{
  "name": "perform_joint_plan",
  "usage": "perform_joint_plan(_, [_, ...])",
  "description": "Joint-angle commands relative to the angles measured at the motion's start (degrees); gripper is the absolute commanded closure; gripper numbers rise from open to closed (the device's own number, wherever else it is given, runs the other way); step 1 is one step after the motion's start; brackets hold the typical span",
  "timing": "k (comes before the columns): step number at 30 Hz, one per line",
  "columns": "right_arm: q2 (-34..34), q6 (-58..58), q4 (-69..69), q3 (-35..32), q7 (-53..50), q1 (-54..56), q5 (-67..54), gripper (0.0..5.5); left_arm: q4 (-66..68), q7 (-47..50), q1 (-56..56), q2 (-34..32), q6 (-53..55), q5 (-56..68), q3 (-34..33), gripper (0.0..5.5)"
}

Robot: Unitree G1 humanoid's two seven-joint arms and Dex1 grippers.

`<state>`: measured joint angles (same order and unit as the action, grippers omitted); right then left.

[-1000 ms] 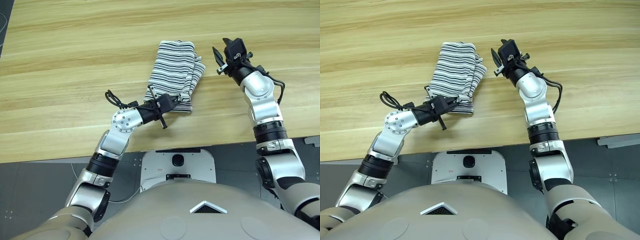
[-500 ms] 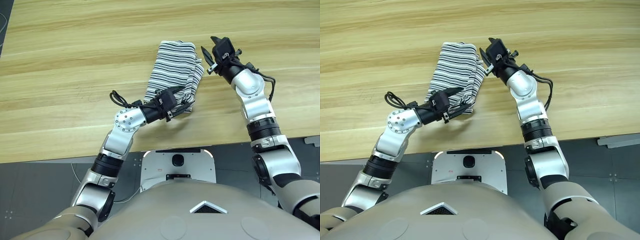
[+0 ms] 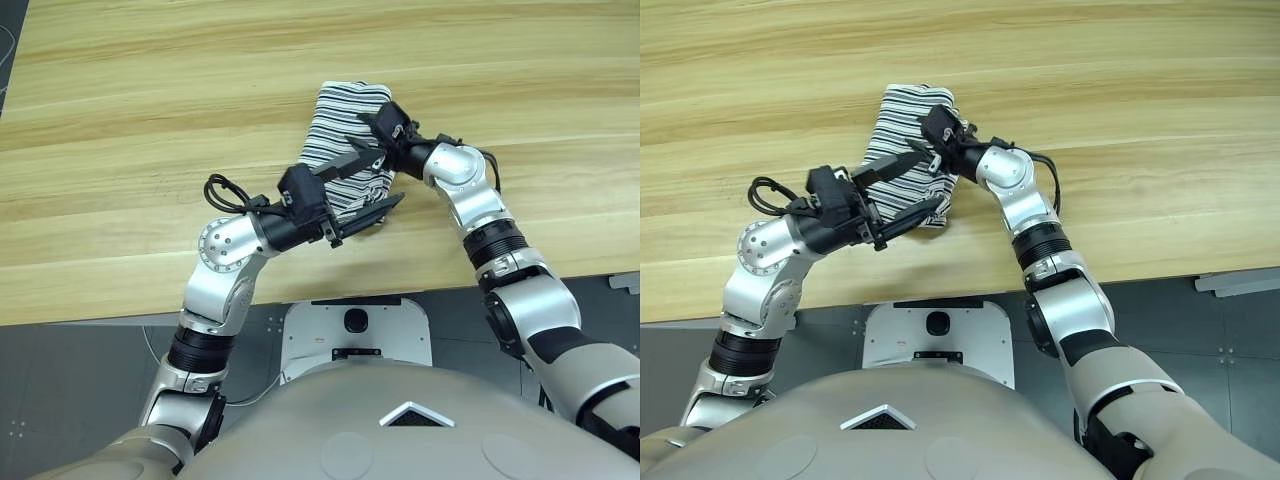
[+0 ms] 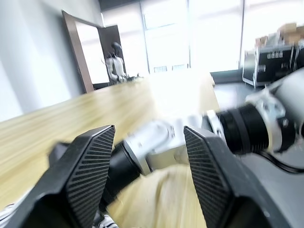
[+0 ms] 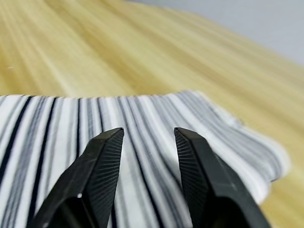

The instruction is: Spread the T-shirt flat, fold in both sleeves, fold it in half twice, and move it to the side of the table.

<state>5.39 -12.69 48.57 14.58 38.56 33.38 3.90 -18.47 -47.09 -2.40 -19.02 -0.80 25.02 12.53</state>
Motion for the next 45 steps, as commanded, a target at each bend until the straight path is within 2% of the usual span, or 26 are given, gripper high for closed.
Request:
perform_joint_plan(1, [0.1,1.01,3.0,0.6,9.8,1.33,-1.77,2.77,-2.41,-1.02,-0.64,0.05,0.46,4.55,-2.42,2.77])
perform_joint_plan(4, [2.09,1.06,5.56,2.62,13.62,1.94,0.9,2.28,-1.76,-0.37,-0.62,0.16,0.04,5.37,-3.9,2.77])
perform_joint_plan(7, [4.21,0.28,9.05,5.26,13.44,3.75,5.17,2.28,-0.4,0.45,-0.09,0.8,-0.27,5.43,-5.38,2.77])
perform_joint_plan(18, [9.63,-2.85,22.51,20.99,-5.68,10.74,25.71,2.28,6.74,8.84,3.97,6.47,-2.79,5.07,-13.5,2.77])
perform_joint_plan(22, [14.0,-0.82,26.73,20.79,-8.15,11.69,26.36,2.28,9.64,12.8,5.71,8.0,-3.36,5.26,-17.3,2.77])
perform_joint_plan(31, [26.15,3.83,30.13,25.35,-9.32,11.11,32.96,2.28,13.03,18.63,6.98,9.41,-4.48,5.56,-23.42,2.77])
perform_joint_plan(35, [29.64,5.88,30.42,28.2,-16.01,12.19,37.71,2.28,13.94,19.48,7.49,9.84,-4.78,5.48,-24.17,2.77])
perform_joint_plan(41, [31.07,9.88,30.08,27.98,-29.0,15.59,40.94,2.28,15.59,19.78,7.57,10.67,-5.88,4.09,-24.14,2.77])
perform_joint_plan(45, [30.46,7.35,27.76,21.14,-36.5,18.65,36.17,2.28,16.44,20.36,7.88,10.78,-6.65,3.53,-24.45,2.77])
